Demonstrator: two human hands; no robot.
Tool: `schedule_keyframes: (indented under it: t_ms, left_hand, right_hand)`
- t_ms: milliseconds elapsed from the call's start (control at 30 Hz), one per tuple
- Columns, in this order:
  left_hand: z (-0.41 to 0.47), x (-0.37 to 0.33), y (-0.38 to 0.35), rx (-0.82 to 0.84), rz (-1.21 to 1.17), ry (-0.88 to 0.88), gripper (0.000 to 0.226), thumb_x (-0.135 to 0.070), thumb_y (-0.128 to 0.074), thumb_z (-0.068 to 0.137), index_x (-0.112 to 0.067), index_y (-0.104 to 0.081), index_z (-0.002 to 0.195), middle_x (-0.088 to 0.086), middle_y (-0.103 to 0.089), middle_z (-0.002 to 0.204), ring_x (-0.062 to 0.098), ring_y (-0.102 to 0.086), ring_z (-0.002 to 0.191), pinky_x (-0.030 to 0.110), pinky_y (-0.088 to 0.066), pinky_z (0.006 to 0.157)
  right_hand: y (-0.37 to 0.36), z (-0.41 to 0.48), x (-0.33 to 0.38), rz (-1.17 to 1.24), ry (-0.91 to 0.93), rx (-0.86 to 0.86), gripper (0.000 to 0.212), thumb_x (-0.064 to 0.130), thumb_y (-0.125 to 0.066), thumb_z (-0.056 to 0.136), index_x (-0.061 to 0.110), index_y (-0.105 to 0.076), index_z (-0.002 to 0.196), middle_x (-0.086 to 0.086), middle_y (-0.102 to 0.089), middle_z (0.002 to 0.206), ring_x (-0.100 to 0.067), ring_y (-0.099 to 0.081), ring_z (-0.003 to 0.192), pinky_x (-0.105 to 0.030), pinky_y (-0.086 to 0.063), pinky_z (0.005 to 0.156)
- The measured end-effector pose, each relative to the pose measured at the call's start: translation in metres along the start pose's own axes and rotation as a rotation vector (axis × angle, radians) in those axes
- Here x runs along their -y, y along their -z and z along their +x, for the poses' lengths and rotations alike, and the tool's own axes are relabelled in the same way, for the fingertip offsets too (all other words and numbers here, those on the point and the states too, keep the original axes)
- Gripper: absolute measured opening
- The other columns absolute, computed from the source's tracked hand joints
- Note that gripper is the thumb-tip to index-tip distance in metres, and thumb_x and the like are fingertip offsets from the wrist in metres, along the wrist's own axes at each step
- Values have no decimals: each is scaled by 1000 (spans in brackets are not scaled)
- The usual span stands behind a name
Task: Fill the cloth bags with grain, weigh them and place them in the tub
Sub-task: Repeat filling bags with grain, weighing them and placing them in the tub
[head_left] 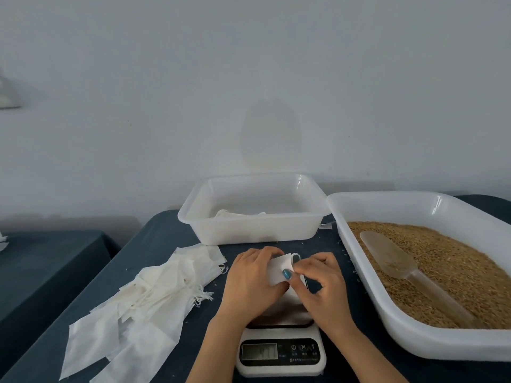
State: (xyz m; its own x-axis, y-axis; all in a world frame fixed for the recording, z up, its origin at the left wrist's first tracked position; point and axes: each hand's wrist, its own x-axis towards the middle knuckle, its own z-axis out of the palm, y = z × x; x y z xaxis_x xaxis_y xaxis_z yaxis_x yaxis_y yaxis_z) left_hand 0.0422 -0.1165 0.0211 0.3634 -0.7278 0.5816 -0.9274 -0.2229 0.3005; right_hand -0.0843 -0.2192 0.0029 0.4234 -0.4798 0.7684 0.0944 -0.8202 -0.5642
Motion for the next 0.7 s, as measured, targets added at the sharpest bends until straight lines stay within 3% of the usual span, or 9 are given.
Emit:
schedule_keyframes:
  t_ms: [133,267,367,433,533,600,700]
  left_hand:
    - [-2,1,-1,-4,-18,-35,37,-39,-65,72,-20,-60,103,-8,-64,94,15,-57,86,30,-45,78]
    - [-6,6,2,-18,-57,-14,33,-28,-71,72,-16,-59,101,-6,-57,96,17,-54,85,28,-41,69]
    - [-7,7,6,-37,-135,65,37,-40,-57,72,-18,-56,101,-11,-50,96,12,-51,85,24,-38,61]
    - [-5,7,9,-74,-209,120,49,-50,-49,71,-17,-58,106,-11,-52,98,12,-53,86,29,-46,64]
    - [-4,8,11,-92,-255,173,49,-44,-59,73,-17,-59,113,-10,-54,102,15,-55,90,33,-48,70]
    - [-3,9,10,-102,-232,204,38,-33,-70,77,-18,-58,110,-12,-53,100,13,-54,87,30,-45,67]
    - [-4,8,9,-117,-240,259,32,-29,-72,80,-22,-57,107,-14,-52,98,11,-52,83,23,-39,61]
  right_hand:
    - [0,0,3,-17,48,25,27,44,-64,84,20,-78,88,20,-66,84,-11,-52,94,-30,-48,75]
    - [4,-2,10,-70,74,83,29,44,-63,86,21,-77,97,18,-65,93,-10,-51,99,-27,-47,79]
    - [11,-6,26,-120,84,127,31,42,-58,89,25,-68,113,17,-59,110,-8,-49,108,-25,-46,86]
    - [16,-3,45,-151,179,137,27,33,-58,88,29,-60,115,19,-55,113,-4,-48,109,-18,-42,89]
    - [38,22,66,-281,347,147,19,31,-57,87,35,-58,105,22,-54,103,1,-45,101,-14,-37,86]
    - [67,53,61,-429,226,179,13,39,-53,87,40,-60,97,27,-56,91,6,-47,91,-15,-40,76]
    - [122,103,26,-701,-350,479,17,43,-46,94,35,-59,86,18,-61,84,-1,-53,79,-25,-43,63]
